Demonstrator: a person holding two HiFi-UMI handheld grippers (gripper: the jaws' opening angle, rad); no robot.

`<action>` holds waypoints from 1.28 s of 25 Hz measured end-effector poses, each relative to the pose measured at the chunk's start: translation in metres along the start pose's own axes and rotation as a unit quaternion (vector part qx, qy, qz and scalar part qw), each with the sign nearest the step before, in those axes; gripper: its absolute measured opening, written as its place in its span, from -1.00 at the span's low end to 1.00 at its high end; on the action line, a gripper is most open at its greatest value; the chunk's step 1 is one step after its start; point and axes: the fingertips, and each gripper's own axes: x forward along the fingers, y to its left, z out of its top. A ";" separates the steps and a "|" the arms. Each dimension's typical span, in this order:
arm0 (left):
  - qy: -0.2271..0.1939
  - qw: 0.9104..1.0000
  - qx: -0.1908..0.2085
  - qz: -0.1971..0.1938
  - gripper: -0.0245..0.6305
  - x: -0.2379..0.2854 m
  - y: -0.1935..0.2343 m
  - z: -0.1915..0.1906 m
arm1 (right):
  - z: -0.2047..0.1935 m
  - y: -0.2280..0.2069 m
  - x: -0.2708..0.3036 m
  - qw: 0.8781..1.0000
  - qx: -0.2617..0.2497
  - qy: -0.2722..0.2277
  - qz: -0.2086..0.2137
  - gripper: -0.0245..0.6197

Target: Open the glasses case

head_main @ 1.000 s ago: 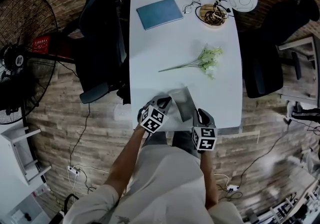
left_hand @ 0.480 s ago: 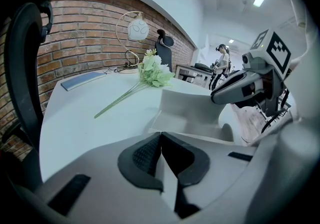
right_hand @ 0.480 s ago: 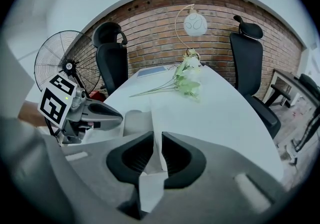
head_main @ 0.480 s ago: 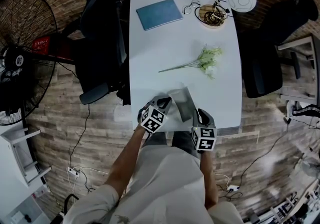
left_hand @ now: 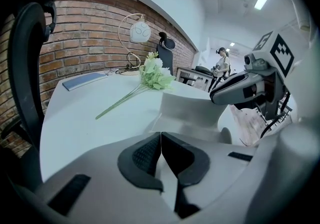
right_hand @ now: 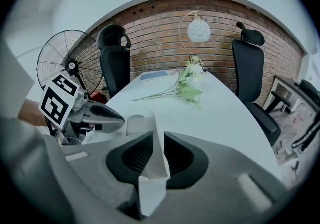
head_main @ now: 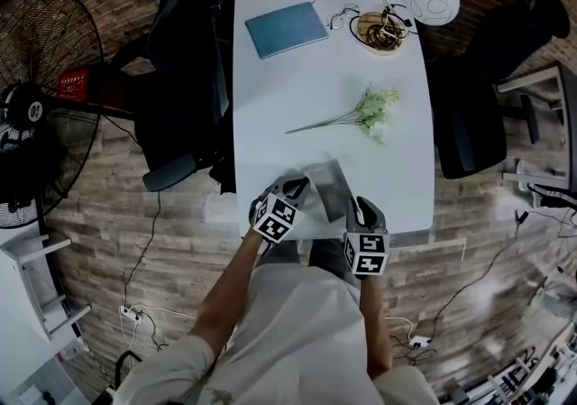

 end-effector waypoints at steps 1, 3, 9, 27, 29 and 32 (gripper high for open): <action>-0.004 1.000 -0.001 0.000 -0.90 -0.002 0.000 0.003 | 0.002 0.001 -0.001 1.000 -0.002 -0.004 0.000 -0.74; -0.016 1.000 -0.003 0.002 -0.90 -0.007 0.000 0.010 | 0.007 0.001 -0.005 1.000 -0.005 -0.015 -0.003 -0.74; -0.067 0.998 0.001 0.016 -0.90 -0.031 0.005 0.043 | 0.037 0.002 -0.022 0.998 -0.022 -0.061 -0.017 -0.74; -0.220 0.974 0.032 0.032 -0.90 -0.134 0.005 0.131 | 0.120 0.027 -0.098 0.978 -0.082 -0.178 -0.071 -0.74; -0.228 0.973 0.033 0.032 -0.90 -0.142 0.004 0.133 | 0.123 0.032 -0.102 0.977 -0.084 -0.184 -0.072 -0.74; -0.236 0.971 0.033 0.032 -0.90 -0.149 0.003 0.135 | 0.128 0.036 -0.109 0.975 -0.086 -0.192 -0.076 -0.74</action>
